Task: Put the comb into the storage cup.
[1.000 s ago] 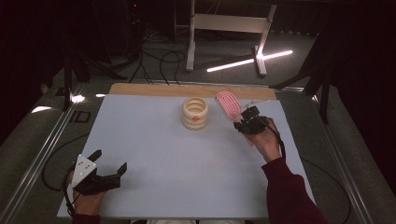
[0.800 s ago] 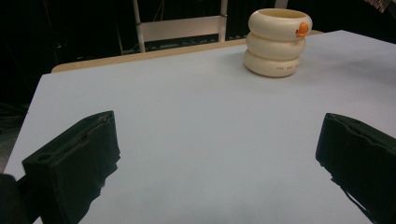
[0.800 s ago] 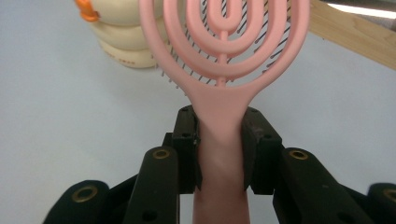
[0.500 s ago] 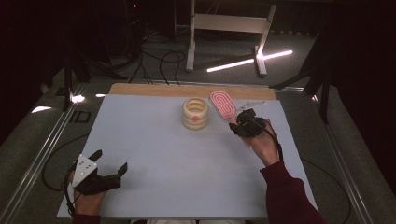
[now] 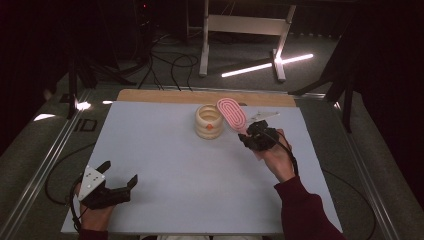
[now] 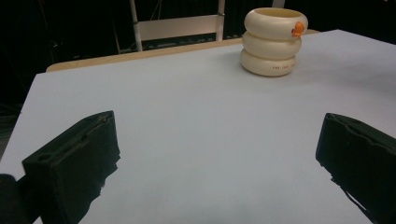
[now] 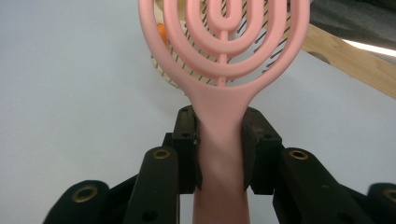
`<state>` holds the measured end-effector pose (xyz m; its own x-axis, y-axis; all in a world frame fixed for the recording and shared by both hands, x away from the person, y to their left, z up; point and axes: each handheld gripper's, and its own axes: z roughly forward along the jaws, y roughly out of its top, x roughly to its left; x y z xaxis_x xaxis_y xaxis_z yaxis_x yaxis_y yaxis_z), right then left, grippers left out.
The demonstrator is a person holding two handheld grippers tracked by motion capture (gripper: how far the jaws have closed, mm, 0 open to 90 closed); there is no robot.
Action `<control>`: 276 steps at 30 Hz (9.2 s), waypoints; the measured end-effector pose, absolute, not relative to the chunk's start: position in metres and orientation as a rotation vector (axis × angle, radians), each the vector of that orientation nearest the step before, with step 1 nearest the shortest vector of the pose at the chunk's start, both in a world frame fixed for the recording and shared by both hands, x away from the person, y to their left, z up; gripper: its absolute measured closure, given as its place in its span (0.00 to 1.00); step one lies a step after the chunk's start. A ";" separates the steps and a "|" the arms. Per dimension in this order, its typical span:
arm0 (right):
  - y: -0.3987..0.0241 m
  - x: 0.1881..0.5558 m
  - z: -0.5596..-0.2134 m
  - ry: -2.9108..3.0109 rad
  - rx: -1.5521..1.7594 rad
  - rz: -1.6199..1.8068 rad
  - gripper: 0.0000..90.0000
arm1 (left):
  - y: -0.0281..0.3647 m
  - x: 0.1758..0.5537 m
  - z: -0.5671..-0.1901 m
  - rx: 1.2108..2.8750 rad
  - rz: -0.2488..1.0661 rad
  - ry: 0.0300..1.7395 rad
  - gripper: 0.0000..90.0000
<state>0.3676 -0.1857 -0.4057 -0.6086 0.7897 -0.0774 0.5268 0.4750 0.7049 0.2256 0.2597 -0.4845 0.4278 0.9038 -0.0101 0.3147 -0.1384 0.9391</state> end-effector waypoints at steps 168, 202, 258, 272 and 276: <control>-0.078 0.313 -0.432 2.419 0.656 1.091 0.78 | 0.119 0.322 -0.425 1.579 0.156 1.139 0.62; -0.110 0.320 -0.432 2.359 0.789 1.261 0.38 | 0.122 0.319 -0.401 1.521 0.233 1.072 0.71; -0.245 0.268 -0.468 2.014 1.001 1.341 0.11 | 0.137 0.339 -0.369 1.539 0.310 1.027 0.71; -0.258 0.259 -0.477 1.973 0.998 1.365 0.11 | 0.137 0.349 -0.355 1.560 0.333 0.991 0.71; -0.259 0.259 -0.479 1.971 0.997 1.369 0.11 | 0.138 0.352 -0.351 1.561 0.338 0.988 0.71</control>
<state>0.2595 -0.2589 -0.4794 -0.5831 0.8122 -0.0166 0.2683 0.2118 0.9398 0.3523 0.1384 -0.3510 0.5972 0.7410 -0.3070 0.3985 0.0581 0.9153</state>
